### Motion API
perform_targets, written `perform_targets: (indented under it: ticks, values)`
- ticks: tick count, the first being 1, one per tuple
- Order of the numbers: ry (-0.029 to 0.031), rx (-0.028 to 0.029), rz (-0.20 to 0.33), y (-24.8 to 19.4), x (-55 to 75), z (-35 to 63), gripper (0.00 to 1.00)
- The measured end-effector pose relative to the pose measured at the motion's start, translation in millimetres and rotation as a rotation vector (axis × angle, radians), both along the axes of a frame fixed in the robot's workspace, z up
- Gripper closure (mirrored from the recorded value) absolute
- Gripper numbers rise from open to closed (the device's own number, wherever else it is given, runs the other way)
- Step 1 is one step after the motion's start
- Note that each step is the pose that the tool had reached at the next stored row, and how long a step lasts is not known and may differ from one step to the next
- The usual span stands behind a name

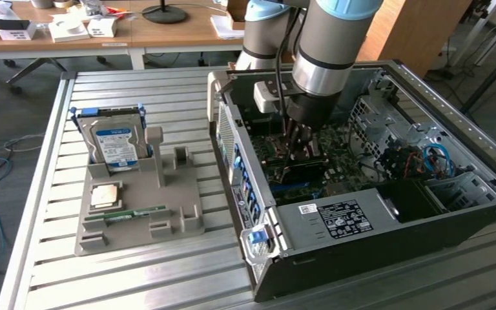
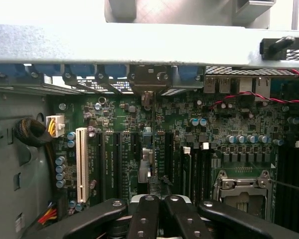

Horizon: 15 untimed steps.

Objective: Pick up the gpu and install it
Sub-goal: 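Press down on the gpu until it lock into place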

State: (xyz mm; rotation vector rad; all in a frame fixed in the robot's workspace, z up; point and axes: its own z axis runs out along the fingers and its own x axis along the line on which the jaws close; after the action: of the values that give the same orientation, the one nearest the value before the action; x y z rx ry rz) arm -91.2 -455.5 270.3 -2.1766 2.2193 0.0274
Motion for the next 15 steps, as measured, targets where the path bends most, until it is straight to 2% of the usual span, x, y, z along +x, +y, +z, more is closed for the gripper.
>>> perform_targets:
  ticks: [15]
  values:
    - [0.0002, -0.0004, 0.000, -0.1, 0.0, -1.1, 0.89]
